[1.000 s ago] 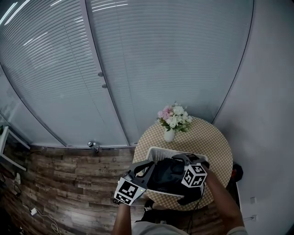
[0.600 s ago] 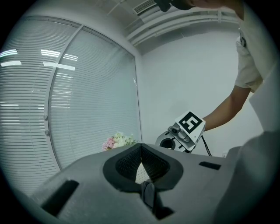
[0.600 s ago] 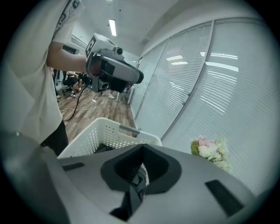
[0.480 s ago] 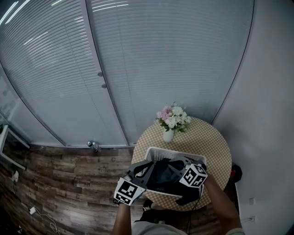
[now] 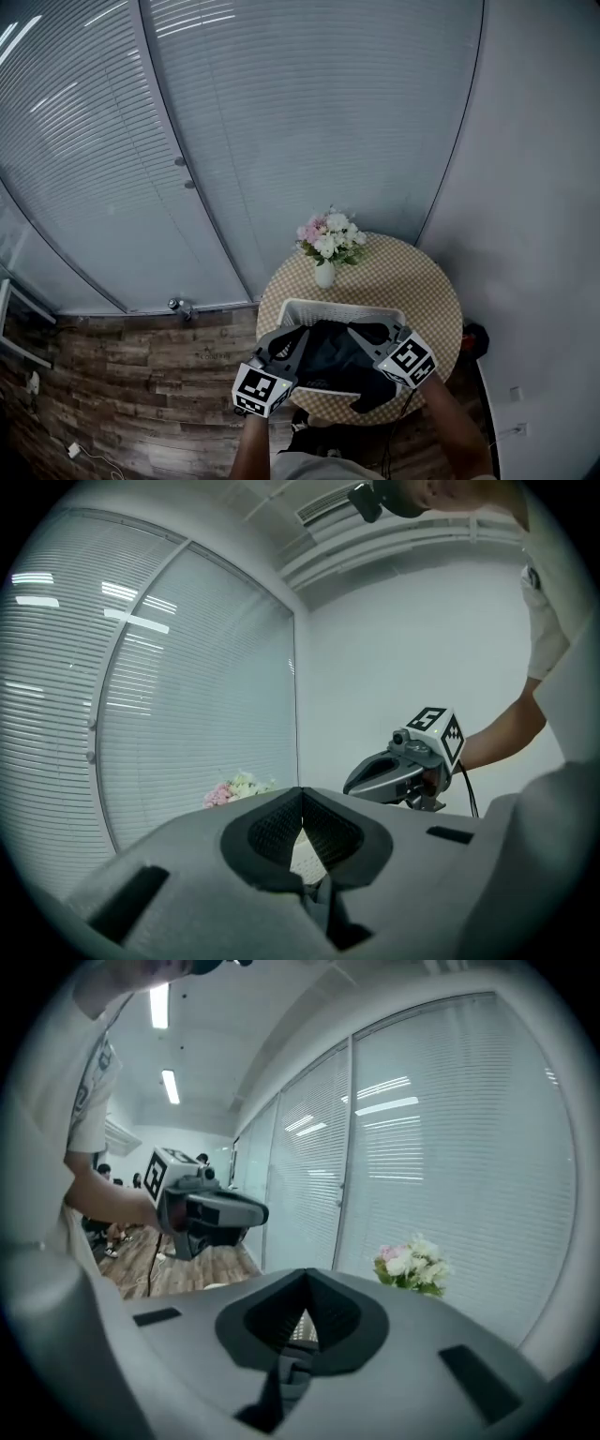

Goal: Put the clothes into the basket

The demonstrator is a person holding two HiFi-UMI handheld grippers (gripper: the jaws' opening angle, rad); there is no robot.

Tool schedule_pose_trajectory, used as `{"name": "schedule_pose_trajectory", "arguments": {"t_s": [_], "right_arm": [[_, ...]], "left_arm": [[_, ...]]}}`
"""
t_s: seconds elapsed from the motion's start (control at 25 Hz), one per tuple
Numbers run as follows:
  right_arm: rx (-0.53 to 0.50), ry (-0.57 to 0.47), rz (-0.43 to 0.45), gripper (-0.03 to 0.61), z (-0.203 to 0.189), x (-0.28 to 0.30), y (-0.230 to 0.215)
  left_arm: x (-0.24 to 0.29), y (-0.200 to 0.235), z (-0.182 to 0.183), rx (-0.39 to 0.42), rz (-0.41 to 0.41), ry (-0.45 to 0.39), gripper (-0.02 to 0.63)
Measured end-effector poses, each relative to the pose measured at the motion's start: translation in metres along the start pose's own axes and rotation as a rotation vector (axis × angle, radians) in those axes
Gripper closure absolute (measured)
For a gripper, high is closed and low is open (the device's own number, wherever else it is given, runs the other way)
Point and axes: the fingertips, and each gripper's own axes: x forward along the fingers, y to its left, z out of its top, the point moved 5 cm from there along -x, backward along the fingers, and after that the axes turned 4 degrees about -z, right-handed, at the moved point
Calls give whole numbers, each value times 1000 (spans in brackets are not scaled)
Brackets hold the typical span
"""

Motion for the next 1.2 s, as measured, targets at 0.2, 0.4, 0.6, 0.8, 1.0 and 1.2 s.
{"name": "schedule_pose_trajectory", "arguments": {"t_s": [0.2, 0.4, 0.6, 0.8, 1.0, 1.2], "right_arm": [[140, -68, -69, 558, -3, -36, 1], [168, -64, -123, 558, -10, -53, 5], [182, -69, -139, 558, -10, -57, 6], [159, -60, -159, 558, -11, -58, 9], [157, -52, -157, 558, -12, -55, 15], [168, -63, -155, 558, -8, -56, 17]], "left_arm": [[10, -17, 3, -23, -39, -15, 600], [16, -31, 3, 11, -85, -6, 600], [15, -32, 1, 12, -93, -4, 600], [10, -33, 2, 10, -103, -5, 600], [9, -38, 0, 27, -122, -2, 600], [7, -38, 1, 19, -121, -1, 600]]}}
